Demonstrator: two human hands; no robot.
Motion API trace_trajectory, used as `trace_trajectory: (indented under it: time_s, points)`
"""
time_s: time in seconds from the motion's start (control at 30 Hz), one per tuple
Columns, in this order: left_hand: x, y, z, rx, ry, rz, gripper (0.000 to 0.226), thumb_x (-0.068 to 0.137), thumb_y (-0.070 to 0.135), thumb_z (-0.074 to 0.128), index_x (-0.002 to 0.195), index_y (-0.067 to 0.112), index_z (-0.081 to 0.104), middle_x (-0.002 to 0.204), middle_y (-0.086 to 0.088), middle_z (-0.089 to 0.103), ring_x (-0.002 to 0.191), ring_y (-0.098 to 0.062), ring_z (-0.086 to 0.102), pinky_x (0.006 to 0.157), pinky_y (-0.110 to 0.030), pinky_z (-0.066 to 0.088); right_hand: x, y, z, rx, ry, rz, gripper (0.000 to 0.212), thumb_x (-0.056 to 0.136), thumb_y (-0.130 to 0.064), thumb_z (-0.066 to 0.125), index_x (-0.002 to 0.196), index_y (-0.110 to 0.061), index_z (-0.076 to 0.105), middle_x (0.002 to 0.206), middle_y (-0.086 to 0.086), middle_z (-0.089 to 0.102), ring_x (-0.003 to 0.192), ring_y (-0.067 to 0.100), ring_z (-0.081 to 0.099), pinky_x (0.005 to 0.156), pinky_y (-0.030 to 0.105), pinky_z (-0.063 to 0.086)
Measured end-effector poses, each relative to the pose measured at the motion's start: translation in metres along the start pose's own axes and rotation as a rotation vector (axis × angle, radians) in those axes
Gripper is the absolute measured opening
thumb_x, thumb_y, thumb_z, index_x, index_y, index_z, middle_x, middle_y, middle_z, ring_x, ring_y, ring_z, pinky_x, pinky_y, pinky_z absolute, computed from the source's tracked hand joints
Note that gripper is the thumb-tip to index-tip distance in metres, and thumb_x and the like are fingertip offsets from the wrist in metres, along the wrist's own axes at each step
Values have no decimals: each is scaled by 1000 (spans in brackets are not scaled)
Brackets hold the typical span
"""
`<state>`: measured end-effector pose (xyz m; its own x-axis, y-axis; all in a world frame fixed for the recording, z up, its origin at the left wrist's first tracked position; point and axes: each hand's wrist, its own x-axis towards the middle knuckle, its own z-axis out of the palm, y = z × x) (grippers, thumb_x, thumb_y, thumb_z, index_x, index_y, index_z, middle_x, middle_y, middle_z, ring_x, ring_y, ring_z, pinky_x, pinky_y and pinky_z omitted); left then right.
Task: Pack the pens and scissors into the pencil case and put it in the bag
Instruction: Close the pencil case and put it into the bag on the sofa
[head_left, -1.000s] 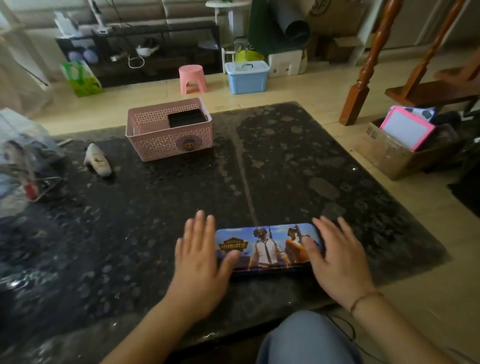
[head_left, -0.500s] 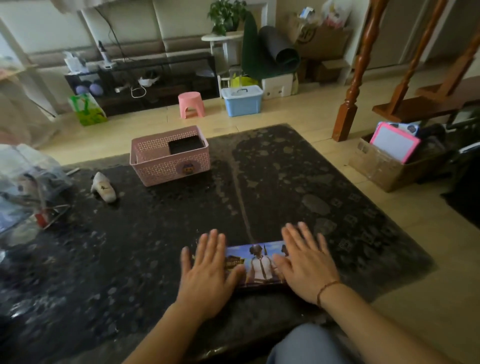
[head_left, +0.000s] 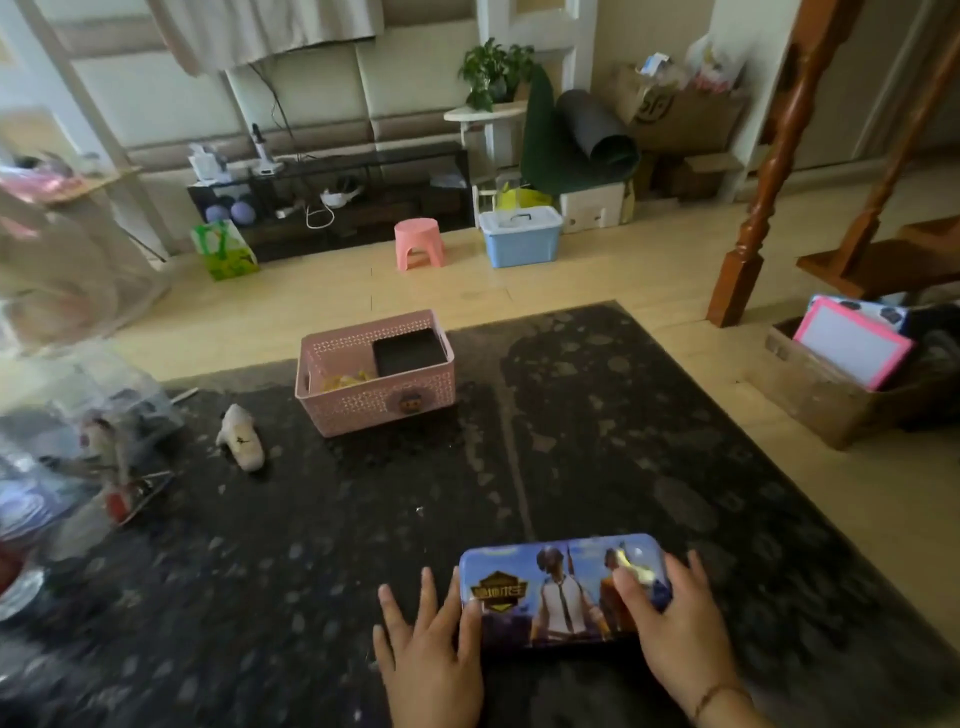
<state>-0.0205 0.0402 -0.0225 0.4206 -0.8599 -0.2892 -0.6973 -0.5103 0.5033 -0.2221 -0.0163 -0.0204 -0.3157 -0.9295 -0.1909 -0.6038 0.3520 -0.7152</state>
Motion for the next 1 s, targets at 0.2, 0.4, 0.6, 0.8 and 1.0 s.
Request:
trace_trajectory:
  time_s: [0.2, 0.4, 0.6, 0.8, 1.0]
  points:
    - [49, 84, -88, -1071, -192, -93, 26, 102, 26, 44, 118, 22, 63, 102, -6, 75, 86, -22, 71, 73, -32, 52, 63, -109, -45, 442, -72, -23, 34, 79, -34, 73, 104, -17, 56, 94, 1, 65, 76, 7, 61, 47, 9, 43]
    - [34, 190, -223, -1023, -308, -22, 22, 97, 9, 52, 117, 11, 62, 102, -10, 75, 89, -27, 72, 62, -30, 59, 72, -204, -172, 834, -345, 275, 37, 85, -18, 66, 116, -4, 53, 110, 21, 63, 77, 28, 68, 49, 36, 55]
    - [-28, 335, -326, -960, -485, 118, 22, 96, 5, 52, 114, 11, 63, 98, -11, 75, 87, -28, 72, 64, -32, 60, 45, -266, -349, 896, -186, 220, 30, 86, -15, 64, 114, -9, 56, 99, 17, 66, 77, 29, 67, 49, 36, 57]
    - [-61, 447, -343, -891, -653, 295, 24, 93, 9, 58, 116, 8, 60, 107, -19, 71, 91, -37, 70, 68, -38, 60, 27, -267, -464, 789, 121, 80, 22, 93, -19, 57, 115, -18, 56, 91, 5, 68, 67, 14, 70, 54, 31, 55]
    - [-127, 539, -303, -781, -948, 463, 29, 90, 14, 61, 119, 12, 58, 100, -25, 72, 88, -43, 70, 73, -40, 61, -43, -208, -563, 660, 477, 60, 20, 94, -21, 54, 113, -18, 59, 95, -2, 67, 72, -6, 63, 61, 9, 48]
